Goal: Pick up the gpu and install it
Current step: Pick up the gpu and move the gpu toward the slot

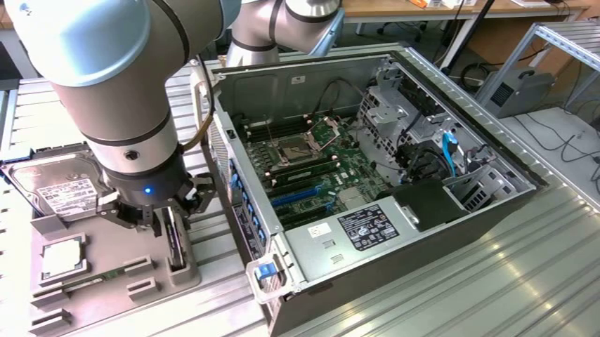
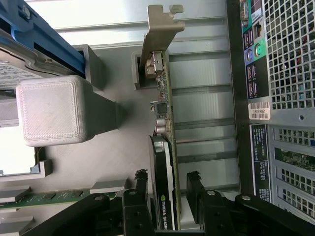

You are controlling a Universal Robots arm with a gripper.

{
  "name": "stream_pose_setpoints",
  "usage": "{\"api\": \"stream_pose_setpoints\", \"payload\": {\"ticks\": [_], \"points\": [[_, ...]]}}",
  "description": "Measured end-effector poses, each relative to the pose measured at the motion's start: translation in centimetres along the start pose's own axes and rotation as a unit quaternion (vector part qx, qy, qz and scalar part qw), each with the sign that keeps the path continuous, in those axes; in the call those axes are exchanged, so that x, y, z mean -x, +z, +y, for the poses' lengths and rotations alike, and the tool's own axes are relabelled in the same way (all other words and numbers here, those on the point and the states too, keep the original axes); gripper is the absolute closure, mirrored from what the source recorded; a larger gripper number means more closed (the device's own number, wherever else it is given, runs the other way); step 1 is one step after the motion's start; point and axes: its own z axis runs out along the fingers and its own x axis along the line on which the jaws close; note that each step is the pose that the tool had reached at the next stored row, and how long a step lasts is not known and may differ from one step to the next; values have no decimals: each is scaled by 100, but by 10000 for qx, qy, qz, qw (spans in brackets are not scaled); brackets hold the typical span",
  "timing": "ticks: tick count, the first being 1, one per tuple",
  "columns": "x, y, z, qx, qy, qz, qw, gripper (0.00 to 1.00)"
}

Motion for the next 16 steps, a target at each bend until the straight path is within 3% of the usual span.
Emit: {"api": "stream_pose_setpoints", "payload": {"ticks": [13, 16], "points": [[-3, 0, 0, 0, 0, 1, 10000, 56], [-3, 0, -1, -1, 0, 1, 10000, 73]]}}
